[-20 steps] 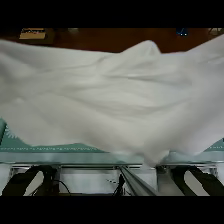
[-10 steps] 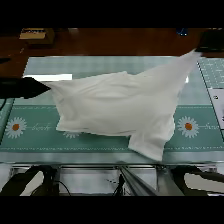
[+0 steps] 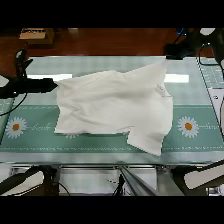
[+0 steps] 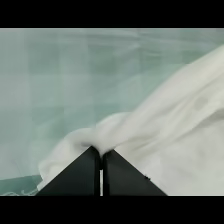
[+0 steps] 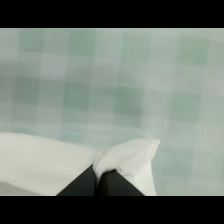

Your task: Fold the shirts.

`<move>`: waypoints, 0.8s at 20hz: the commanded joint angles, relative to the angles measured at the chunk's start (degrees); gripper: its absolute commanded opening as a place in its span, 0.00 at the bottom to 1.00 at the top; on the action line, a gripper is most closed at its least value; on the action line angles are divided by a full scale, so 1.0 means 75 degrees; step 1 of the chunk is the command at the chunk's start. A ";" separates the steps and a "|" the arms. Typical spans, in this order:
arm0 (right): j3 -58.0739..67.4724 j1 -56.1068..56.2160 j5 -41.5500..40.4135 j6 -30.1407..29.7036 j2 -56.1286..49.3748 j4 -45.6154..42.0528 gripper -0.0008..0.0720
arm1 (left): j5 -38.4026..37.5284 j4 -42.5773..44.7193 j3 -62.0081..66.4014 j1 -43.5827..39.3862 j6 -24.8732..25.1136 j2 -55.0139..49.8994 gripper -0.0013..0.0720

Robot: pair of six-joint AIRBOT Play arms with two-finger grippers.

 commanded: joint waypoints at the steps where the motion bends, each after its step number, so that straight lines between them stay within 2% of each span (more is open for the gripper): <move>1: -0.0003 0.0026 0.0219 0.0125 -0.0437 0.0000 0.36 | 0.0589 0.0015 -0.0026 0.0023 0.0189 -0.0586 0.05; 2: 0.0000 0.0006 0.0303 0.0038 -0.0393 -0.0003 0.60 | 0.0501 0.0058 0.0006 0.0093 0.0210 -0.0560 0.11; 3: 0.0029 -0.0038 0.0498 -0.0248 -0.0268 -0.0029 0.62 | 0.0221 0.0323 0.0175 0.0227 0.0204 -0.0519 0.31; 4: 0.0102 -0.0096 0.0769 -0.0548 -0.0119 -0.0099 0.62 | -0.0239 0.0737 0.0475 0.0428 0.0195 -0.0487 0.55; 5: 0.0178 -0.0189 0.1093 -0.0828 0.0090 -0.0291 0.62 | -0.0866 0.1128 0.0845 0.0688 0.0172 -0.0484 0.73; 6: 0.0195 -0.0318 0.1381 -0.0982 0.0350 -0.0635 0.62 | -0.1594 0.1437 0.1198 0.0959 0.0026 -0.0484 0.78; 8: 0.0195 -0.0705 0.2072 -0.1000 0.0769 -0.1180 0.62 | -0.3075 0.1795 0.1629 0.1588 -0.0597 -0.0484 0.78; 10: 0.0149 -0.1291 0.2769 -0.1000 0.0953 -0.0959 0.62 | -0.4182 0.1778 0.1454 0.2151 -0.1043 -0.0484 0.77; 12: -0.0382 -0.1967 0.3101 -0.0968 0.1151 -0.0128 0.62 | -0.4928 0.1772 0.0813 0.2460 -0.1096 -0.0484 0.77; 14: -0.1416 -0.2530 0.2973 -0.1008 0.1510 0.0790 0.62 | -0.5120 0.1676 -0.0152 0.2530 -0.1017 -0.0469 0.77; 16: -0.2550 -0.2868 0.2492 -0.1335 0.1944 0.1349 0.62 | -0.5129 0.1431 -0.1052 0.2530 -0.0536 -0.0469 0.77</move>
